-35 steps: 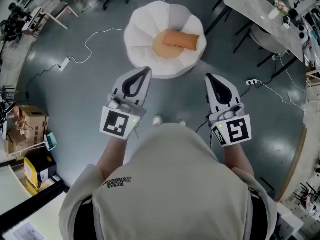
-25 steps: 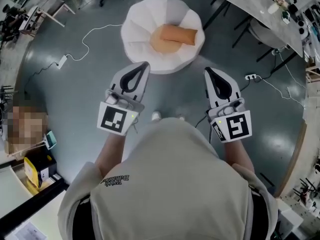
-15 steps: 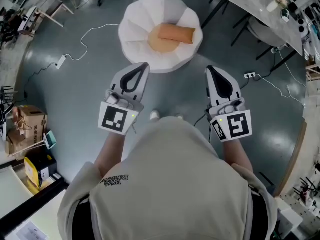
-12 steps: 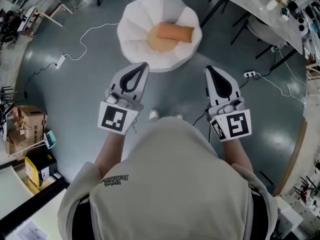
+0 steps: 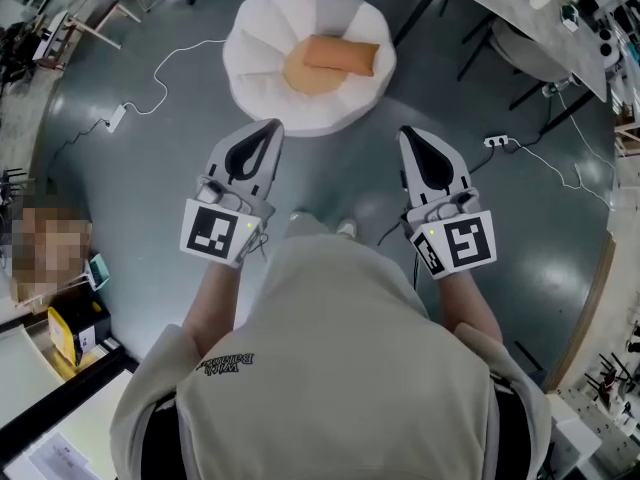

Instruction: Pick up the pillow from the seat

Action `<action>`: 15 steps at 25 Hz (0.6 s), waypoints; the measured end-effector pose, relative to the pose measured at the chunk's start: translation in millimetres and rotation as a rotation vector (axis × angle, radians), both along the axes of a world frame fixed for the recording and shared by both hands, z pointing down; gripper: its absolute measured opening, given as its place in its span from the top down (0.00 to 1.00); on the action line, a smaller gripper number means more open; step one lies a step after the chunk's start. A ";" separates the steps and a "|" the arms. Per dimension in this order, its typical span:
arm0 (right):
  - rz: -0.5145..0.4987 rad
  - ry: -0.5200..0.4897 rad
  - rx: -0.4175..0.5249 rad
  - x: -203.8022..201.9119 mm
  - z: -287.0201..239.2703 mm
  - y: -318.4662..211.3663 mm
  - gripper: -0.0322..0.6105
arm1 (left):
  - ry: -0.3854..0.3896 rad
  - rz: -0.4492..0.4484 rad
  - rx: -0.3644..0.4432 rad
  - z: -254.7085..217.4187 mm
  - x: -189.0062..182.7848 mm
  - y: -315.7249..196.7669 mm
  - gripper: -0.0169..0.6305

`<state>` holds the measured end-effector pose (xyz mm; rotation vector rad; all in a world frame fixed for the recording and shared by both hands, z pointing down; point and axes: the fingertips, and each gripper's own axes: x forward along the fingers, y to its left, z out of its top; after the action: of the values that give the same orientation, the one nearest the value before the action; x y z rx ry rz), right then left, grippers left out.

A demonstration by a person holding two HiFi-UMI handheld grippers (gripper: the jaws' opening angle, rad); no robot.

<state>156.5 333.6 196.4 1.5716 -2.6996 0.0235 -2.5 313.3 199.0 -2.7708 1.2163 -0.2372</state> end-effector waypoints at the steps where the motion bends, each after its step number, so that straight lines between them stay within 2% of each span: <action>1: -0.002 -0.005 0.001 2.6 1.2 -1.2 0.94 | -0.016 -0.004 -0.005 3.9 3.2 0.4 0.96; 7: 0.003 -0.015 0.017 9.8 6.2 -4.7 0.94 | -0.001 -0.031 -0.016 12.4 8.4 -1.9 0.96; 15: 0.034 -0.011 -0.004 29.2 22.5 -30.5 0.94 | -0.014 -0.040 0.041 16.0 12.1 -29.3 0.96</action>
<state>185.7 303.0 218.9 1.6214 -2.6791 0.0387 9.6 283.9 215.1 -2.7078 1.2596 -0.2318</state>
